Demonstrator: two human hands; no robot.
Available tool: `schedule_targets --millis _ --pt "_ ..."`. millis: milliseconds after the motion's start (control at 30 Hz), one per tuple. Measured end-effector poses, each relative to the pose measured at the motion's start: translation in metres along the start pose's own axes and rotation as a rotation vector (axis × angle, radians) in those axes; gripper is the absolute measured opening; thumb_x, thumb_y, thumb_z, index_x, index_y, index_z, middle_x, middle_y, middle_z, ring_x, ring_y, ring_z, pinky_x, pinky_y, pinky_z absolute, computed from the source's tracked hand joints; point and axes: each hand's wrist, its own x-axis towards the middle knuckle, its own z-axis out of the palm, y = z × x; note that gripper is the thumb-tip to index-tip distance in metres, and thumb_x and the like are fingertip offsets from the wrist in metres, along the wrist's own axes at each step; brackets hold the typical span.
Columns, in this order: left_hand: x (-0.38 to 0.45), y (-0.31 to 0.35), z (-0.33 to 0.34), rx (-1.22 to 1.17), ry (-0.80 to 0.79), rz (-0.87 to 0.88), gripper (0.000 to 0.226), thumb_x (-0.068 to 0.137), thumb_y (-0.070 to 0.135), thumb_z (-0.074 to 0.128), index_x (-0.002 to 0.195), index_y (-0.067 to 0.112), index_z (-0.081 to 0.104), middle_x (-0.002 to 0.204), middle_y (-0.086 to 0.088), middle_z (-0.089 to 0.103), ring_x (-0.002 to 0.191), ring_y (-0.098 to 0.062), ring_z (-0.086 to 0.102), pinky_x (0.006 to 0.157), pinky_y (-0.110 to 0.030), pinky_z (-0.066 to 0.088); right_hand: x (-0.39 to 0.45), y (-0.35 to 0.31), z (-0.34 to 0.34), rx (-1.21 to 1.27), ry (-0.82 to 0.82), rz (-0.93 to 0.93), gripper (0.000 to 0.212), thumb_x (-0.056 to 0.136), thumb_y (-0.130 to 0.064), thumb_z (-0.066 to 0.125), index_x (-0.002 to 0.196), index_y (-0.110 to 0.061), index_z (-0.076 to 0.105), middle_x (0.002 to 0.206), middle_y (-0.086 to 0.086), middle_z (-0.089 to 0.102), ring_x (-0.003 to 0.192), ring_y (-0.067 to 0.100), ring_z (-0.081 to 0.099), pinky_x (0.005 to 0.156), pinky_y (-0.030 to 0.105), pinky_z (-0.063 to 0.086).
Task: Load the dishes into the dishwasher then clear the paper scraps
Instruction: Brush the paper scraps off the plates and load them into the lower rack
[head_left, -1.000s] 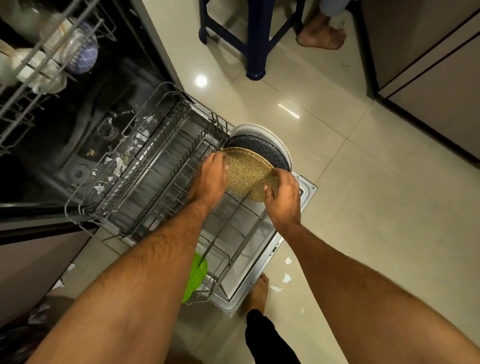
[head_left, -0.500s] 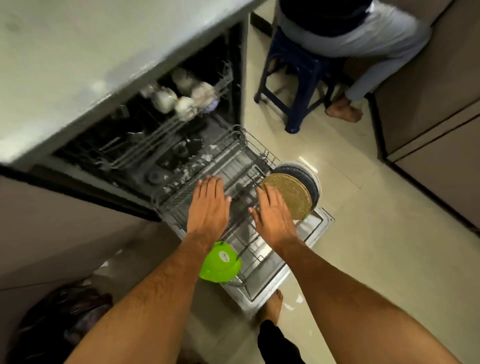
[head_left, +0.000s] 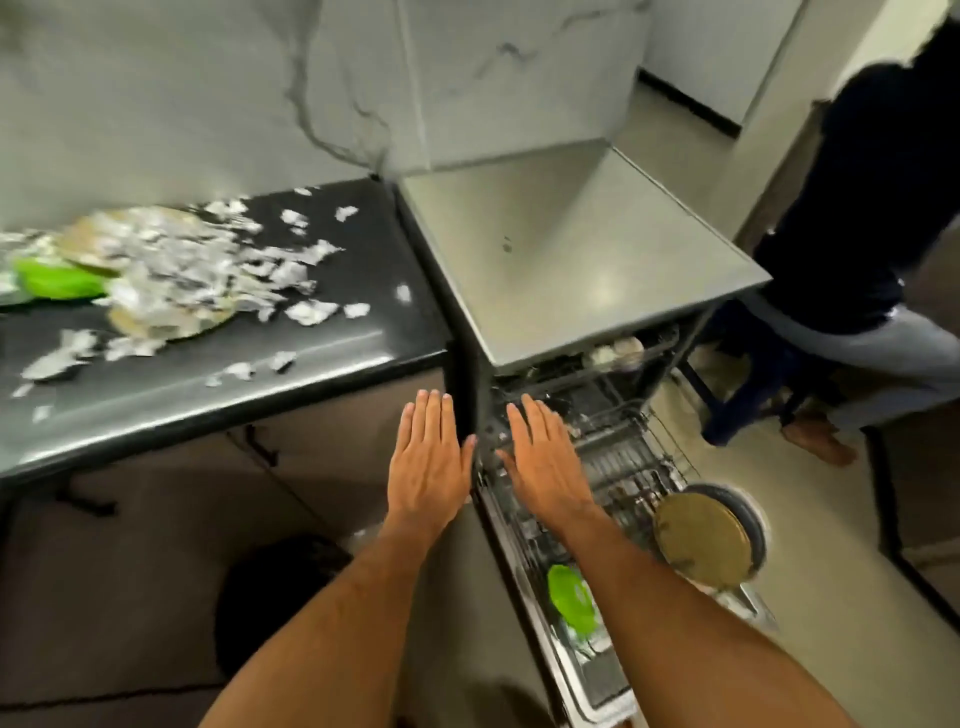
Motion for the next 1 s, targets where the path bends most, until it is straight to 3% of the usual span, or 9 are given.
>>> schedule_targets --millis 67,167,433,800,1000 --pt "0.0 -0.037 -0.024 -0.005 0.05 -0.056 0.064 0.105 0.042 0.033 0.151 -0.003 0.034 0.156 -0.022 0.036 0.151 -0.032 0.024 0.125 -0.046 0.016 0.022 -0.037 -0.009 0.01 0.034 -0.057 0.061 0.098 -0.04 0.048 0.145 0.0 0.046 0.149 0.026 0.046 0.138 0.043 0.045 0.113 0.056 0.04" --pt "-0.005 -0.101 -0.06 0.005 0.107 -0.153 0.064 0.106 0.043 0.034 0.152 -0.001 0.032 0.158 -0.019 0.034 0.152 -0.03 0.021 0.126 -0.044 0.013 0.055 -0.1 -0.026 0.005 0.069 -0.14 0.065 0.098 -0.038 0.061 0.148 -0.001 0.043 0.152 0.025 0.043 0.142 0.041 0.04 0.116 0.055 0.037" --pt "-0.018 -0.229 -0.121 0.017 0.213 -0.412 0.064 0.106 0.043 0.035 0.151 -0.002 0.034 0.157 -0.021 0.036 0.15 -0.03 0.026 0.125 -0.045 0.017 0.125 -0.231 -0.063 -0.041 0.103 -0.319 0.065 0.098 -0.037 0.059 0.15 -0.003 0.041 0.153 0.022 0.042 0.144 0.037 0.037 0.119 0.051 0.032" --pt "-0.013 -0.331 -0.143 0.032 0.269 -0.579 0.064 0.104 0.043 0.037 0.151 -0.001 0.035 0.155 -0.021 0.038 0.148 -0.031 0.03 0.125 -0.044 0.016 0.203 -0.34 -0.073 -0.118 0.147 -0.531 0.064 0.098 -0.043 0.058 0.144 0.001 0.047 0.143 0.024 0.05 0.135 0.036 0.046 0.118 0.047 0.037" --pt "0.02 -0.38 -0.124 0.031 0.254 -0.642 0.065 0.106 0.046 0.031 0.153 0.001 0.032 0.157 -0.019 0.036 0.15 -0.03 0.027 0.126 -0.044 0.014 0.269 -0.372 -0.043 -0.037 0.083 -0.59 0.063 0.101 -0.047 0.048 0.149 -0.008 0.036 0.149 0.019 0.042 0.139 0.032 0.04 0.118 0.044 0.034"
